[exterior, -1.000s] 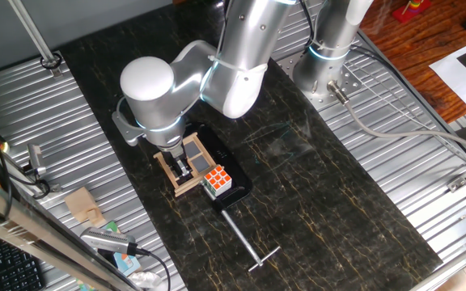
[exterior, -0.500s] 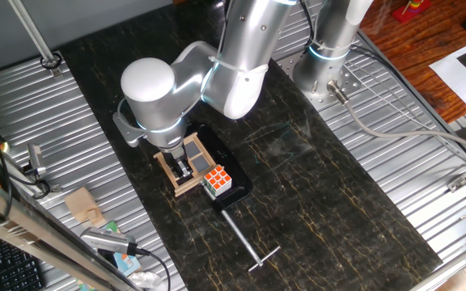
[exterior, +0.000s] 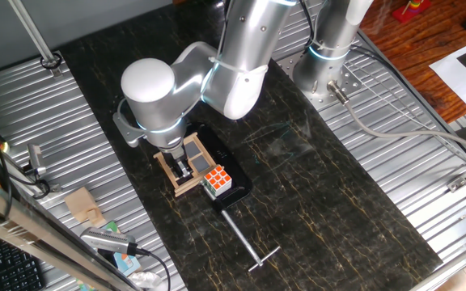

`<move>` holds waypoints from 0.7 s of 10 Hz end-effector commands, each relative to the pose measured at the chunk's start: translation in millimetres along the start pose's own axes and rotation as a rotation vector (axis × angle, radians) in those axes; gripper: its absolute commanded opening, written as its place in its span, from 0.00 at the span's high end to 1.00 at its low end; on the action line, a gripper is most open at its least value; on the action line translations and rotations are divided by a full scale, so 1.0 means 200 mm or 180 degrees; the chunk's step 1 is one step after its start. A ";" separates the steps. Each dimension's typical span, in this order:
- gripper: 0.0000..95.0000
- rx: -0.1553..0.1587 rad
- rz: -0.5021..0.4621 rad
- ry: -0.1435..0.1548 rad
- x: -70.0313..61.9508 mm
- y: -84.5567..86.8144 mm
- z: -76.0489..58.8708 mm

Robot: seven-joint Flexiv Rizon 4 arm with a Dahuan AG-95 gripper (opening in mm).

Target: Close a sliding window

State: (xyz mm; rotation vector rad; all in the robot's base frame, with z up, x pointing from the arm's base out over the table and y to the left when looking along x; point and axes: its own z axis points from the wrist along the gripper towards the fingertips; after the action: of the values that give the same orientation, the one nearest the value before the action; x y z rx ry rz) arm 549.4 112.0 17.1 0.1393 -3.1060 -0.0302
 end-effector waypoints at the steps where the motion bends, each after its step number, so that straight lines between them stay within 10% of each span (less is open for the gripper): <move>1: 1.00 0.0003 0.0001 -0.0005 0.00 0.00 0.01; 7: 1.00 -0.0012 0.0029 -0.0017 0.00 0.02 0.02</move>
State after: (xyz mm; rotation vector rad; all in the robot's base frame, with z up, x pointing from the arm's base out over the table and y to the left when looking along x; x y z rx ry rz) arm 549.1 116.9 14.8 0.1211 -3.1112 -0.0348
